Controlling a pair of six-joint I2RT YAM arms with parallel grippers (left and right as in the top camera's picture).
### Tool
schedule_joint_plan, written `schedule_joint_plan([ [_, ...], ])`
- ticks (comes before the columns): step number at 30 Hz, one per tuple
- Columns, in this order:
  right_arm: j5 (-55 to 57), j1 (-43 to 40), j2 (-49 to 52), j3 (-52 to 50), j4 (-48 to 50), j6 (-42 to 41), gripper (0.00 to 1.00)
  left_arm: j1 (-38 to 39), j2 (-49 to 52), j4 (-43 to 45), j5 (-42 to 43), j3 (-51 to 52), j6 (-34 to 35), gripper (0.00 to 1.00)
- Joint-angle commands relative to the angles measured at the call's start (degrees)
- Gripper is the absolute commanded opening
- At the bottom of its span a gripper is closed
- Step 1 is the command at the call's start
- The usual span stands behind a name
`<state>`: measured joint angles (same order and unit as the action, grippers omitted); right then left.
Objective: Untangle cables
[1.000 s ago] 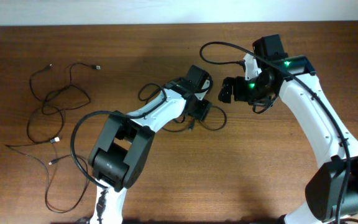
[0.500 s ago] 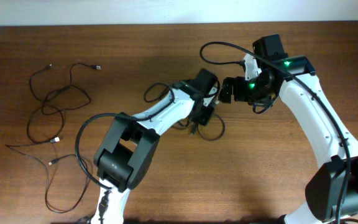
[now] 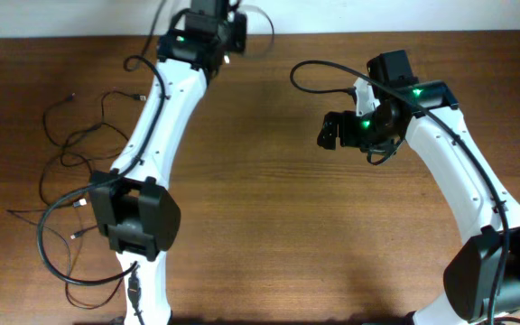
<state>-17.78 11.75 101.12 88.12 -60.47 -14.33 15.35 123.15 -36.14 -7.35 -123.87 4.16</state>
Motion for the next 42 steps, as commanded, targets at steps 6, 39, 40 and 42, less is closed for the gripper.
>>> schedule_joint_plan([
  [6, 1.03, -0.26, 0.28, 0.28, -0.22, 0.63, 0.99, -6.03, 12.83, 16.11, -8.09, -0.76, 0.13, 0.18],
  [39, 0.96, -0.15, -30.82, 1.36, -10.8, 0.48, 0.99, -6.51, -21.59, -22.99, 1.81, -1.95, 0.13, 0.99],
  [40, 2.4, -0.17, -31.52, 1.36, -11.63, 0.92, 0.99, -6.51, -21.59, -23.34, 1.79, -1.95, 0.13, 0.99],
  [42, 9.25, -0.15, -32.04, 1.36, -11.76, 1.92, 0.99, -6.51, -21.59, -23.37, 1.81, -1.95, 0.13, 0.99],
])
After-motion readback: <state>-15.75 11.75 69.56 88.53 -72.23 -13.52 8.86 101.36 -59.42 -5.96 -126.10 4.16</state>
